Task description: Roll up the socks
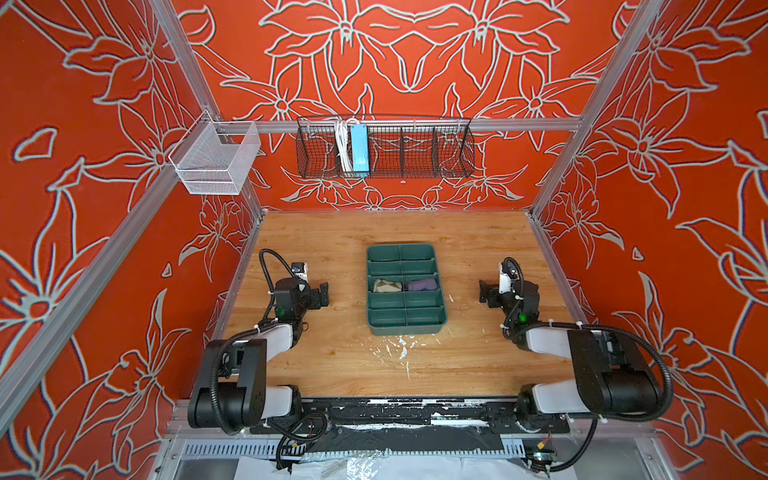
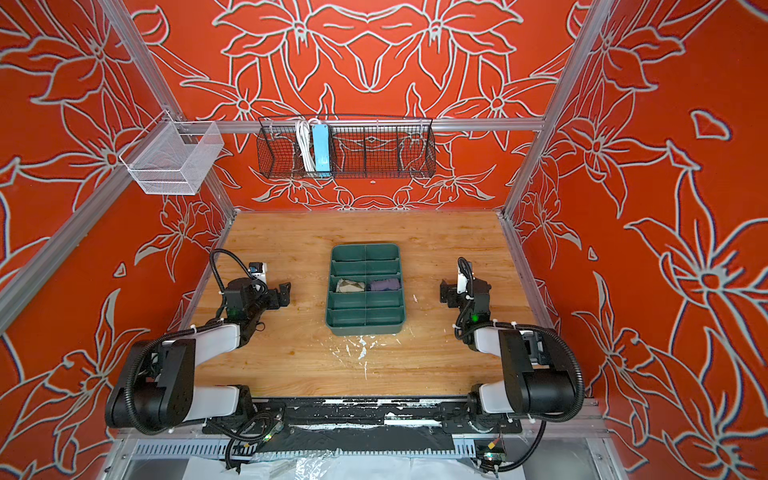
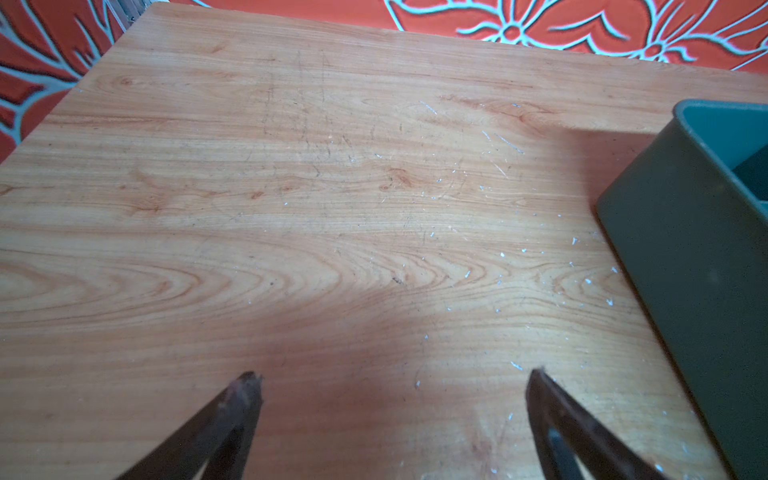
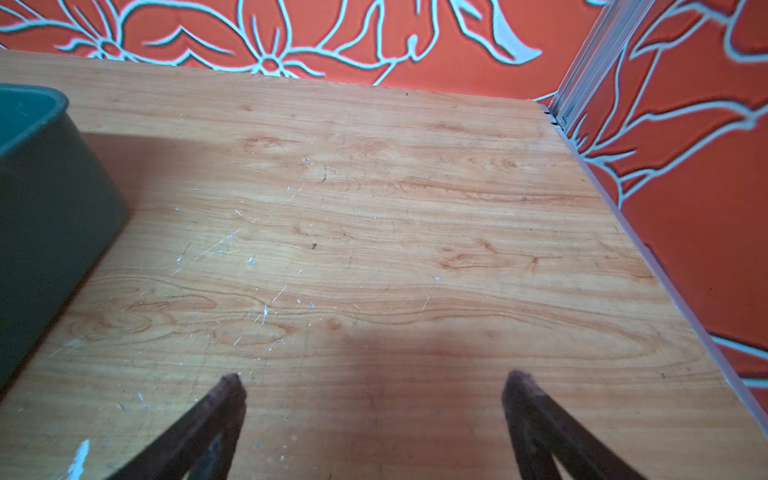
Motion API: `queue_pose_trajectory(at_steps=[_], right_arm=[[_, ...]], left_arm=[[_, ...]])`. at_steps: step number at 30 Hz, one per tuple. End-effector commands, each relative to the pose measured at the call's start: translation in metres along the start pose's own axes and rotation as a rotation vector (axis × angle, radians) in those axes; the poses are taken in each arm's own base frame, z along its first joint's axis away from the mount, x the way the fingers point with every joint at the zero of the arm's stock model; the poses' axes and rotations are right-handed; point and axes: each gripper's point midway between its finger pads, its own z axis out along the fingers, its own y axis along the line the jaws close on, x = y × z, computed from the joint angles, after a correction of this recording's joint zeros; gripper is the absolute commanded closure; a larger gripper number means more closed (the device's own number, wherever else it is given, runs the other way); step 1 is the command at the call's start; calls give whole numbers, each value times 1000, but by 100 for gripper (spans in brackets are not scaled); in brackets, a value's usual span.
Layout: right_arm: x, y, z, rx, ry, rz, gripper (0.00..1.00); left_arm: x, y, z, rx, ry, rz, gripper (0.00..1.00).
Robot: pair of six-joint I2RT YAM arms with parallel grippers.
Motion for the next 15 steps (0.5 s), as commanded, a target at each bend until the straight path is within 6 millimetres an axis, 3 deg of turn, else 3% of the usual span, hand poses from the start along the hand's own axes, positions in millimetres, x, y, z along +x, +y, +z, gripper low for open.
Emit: queue_pose_trajectory(at_steps=[1,15], right_arm=[[-4,-5,3,25,-2,24,2],[-5,-5,3,27,-2,20,2]], left_arm=[[-8,0,0,-4,-22,-8,3],[-7,0,2,-7,-15,-4,3]])
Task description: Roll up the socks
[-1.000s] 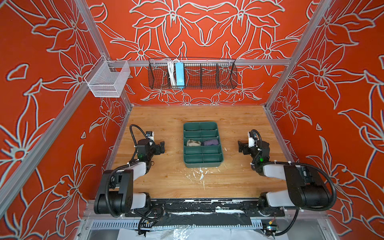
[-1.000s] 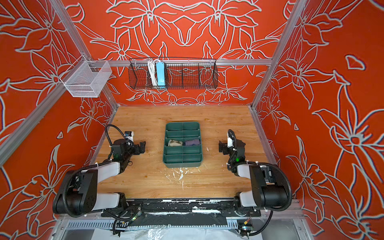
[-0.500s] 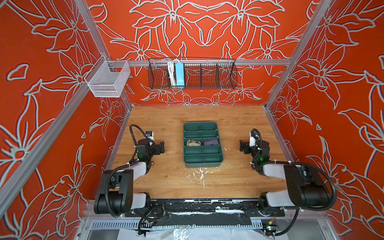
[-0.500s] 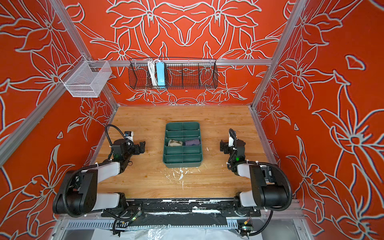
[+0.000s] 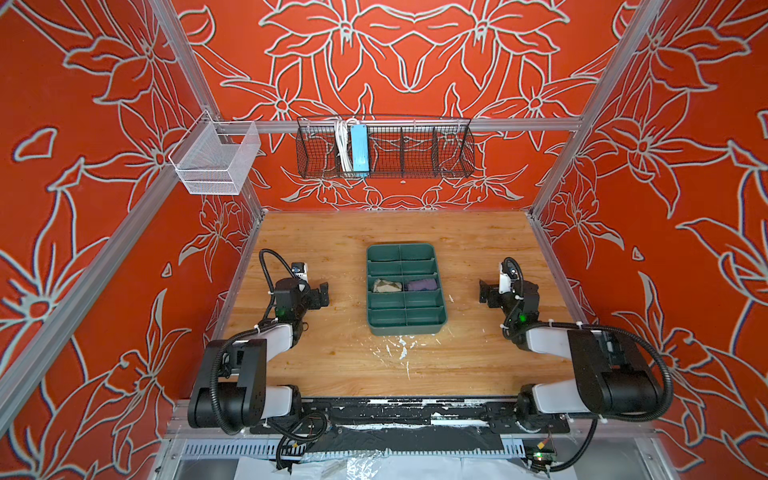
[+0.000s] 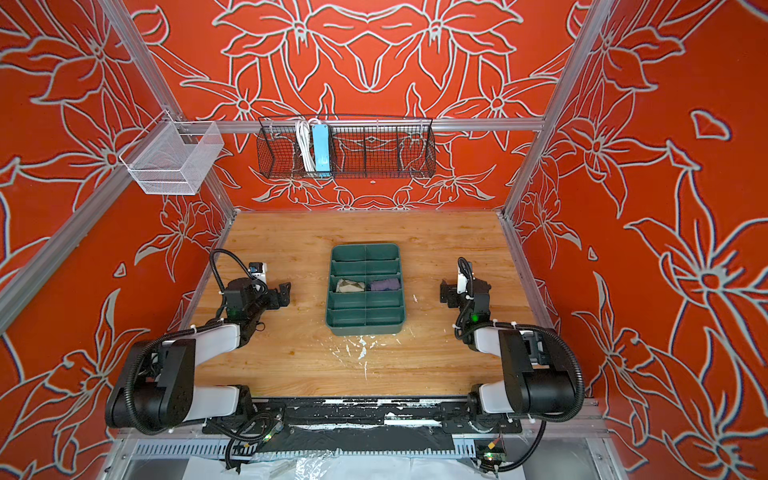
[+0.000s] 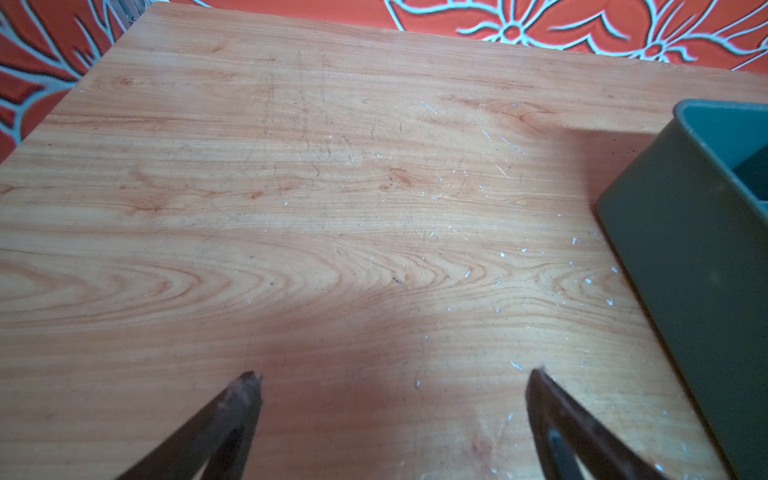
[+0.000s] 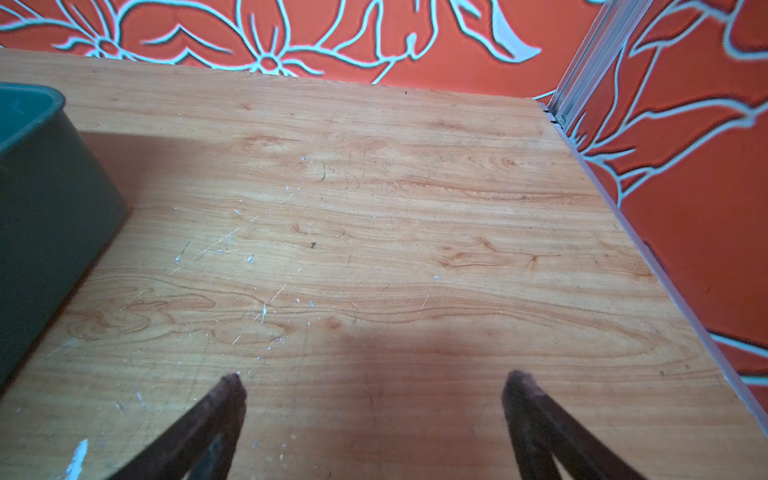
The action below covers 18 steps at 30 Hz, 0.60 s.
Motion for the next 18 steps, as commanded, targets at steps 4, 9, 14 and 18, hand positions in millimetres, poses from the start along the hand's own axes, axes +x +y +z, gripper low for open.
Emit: queue_pose_trajectory(at_steps=[4,9,14,18], right_arm=[[-5,-3,3,18,-2,21,2],[-5,-3,3,19,-3,21,2],[-4,-3,3,19,-2,21,2],[-4,-3,3,19,-2,21,2]], left_arm=[[-7,0,3,-13,-11,1,3],[-7,0,3,-13,-9,1,3],[-7,-1,3,-11,-11,3,3],[-7,-1,2,-10,-15,4,3]])
